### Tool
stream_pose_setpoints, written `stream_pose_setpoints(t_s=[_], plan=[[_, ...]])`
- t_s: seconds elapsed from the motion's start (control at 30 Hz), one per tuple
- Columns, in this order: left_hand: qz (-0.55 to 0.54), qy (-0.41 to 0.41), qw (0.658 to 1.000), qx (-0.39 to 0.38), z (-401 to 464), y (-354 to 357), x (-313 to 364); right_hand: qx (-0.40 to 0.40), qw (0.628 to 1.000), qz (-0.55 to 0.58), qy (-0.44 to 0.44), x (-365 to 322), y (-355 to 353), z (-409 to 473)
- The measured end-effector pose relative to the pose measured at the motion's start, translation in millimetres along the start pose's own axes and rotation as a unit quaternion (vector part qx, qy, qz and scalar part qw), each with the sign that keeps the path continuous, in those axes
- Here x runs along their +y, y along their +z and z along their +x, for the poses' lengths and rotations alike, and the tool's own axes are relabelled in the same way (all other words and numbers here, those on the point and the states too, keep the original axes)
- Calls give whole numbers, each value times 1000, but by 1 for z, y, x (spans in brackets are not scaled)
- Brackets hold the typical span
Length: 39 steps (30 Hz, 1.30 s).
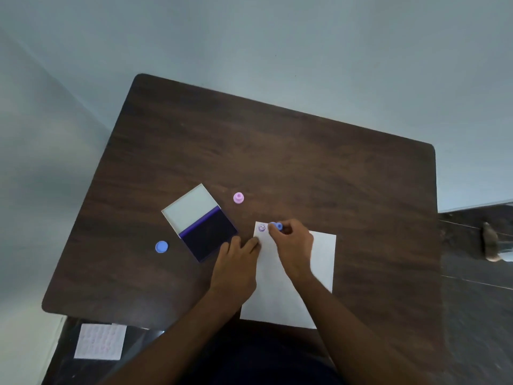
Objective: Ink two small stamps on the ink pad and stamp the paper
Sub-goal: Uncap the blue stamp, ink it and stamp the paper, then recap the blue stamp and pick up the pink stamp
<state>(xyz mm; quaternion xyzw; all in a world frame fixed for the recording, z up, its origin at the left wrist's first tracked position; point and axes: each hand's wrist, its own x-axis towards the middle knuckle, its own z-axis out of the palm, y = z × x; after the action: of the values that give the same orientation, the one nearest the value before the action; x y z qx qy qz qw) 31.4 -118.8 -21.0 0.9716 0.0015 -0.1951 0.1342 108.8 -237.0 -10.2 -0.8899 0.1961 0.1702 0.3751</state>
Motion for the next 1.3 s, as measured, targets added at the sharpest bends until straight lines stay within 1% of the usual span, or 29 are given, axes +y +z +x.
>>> stream_pose_setpoints(t_s=[0.07, 0.17, 0.4, 0.5, 0.57, 0.63, 0.7, 0.73, 0.77, 0.9, 1.07, 1.17, 1.3], plan=[[0, 2, 1000, -3, 2, -1, 2, 18, 999, 35, 17, 5, -7, -4], [1, 0, 1000, 11, 7, -5, 5, 15, 996, 76, 41, 7, -12, -6], [-46, -13, 998, 42, 17, -6, 7, -7, 993, 105, 49, 5, -10, -9], [-77, -49, 995, 34, 16, -7, 3, -20, 993, 111, 37, 3, -10, -12], [-129, -91, 987, 34, 12, -8, -2, -31, 992, 118, 24, 1, -9, -14], [-219, -140, 965, 22, 5, -8, -11, -42, 990, 132, 12, -3, -6, -18], [-272, -161, 949, -2, -6, -8, -21, -56, 987, 149, -3, -8, -2, -23], [-282, -161, 946, 8, -13, -8, -26, -67, 985, 158, -11, -11, -1, -25], [-294, -164, 941, 34, -20, -10, -32, -80, 983, 166, -15, -16, 1, -28], [-324, -187, 914, 160, -44, -26, -53, -130, 973, 193, -1, -33, 12, -38], [-357, -228, 874, 241, -64, -31, -78, -192, 955, 226, 29, -52, 28, -48], [-343, -275, 857, 269, -69, -27, -96, -216, 945, 240, 43, -62, 37, -54], [-279, -319, 865, 267, -68, -13, -123, -230, 942, 239, 45, -71, 47, -60]])
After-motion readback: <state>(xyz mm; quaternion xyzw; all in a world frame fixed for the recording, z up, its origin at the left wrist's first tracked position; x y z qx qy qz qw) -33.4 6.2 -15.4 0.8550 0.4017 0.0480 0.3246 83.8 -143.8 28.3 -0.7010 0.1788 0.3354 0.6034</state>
